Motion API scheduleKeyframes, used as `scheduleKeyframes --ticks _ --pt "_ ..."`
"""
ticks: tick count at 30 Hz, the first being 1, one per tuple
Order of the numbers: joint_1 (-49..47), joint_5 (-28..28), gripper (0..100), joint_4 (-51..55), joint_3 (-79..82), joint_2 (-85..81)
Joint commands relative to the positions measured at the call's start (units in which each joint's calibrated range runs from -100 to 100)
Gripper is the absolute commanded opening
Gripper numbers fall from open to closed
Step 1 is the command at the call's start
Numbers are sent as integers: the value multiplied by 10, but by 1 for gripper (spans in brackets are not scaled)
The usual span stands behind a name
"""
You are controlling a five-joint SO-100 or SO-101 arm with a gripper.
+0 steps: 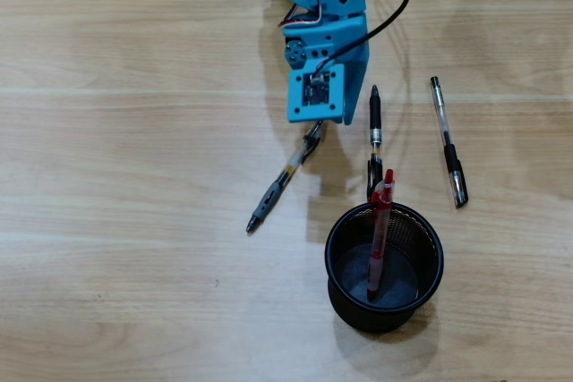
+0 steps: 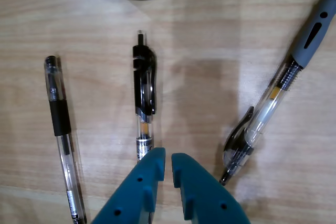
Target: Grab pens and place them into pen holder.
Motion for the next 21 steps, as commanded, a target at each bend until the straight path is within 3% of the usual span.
scheduleKeyframes --ticks 1,7,21 --pt "23 20 2 112 -146 38" --pt "62 50 2 218 -291 118" --pt "99 51 2 222 -359 247"
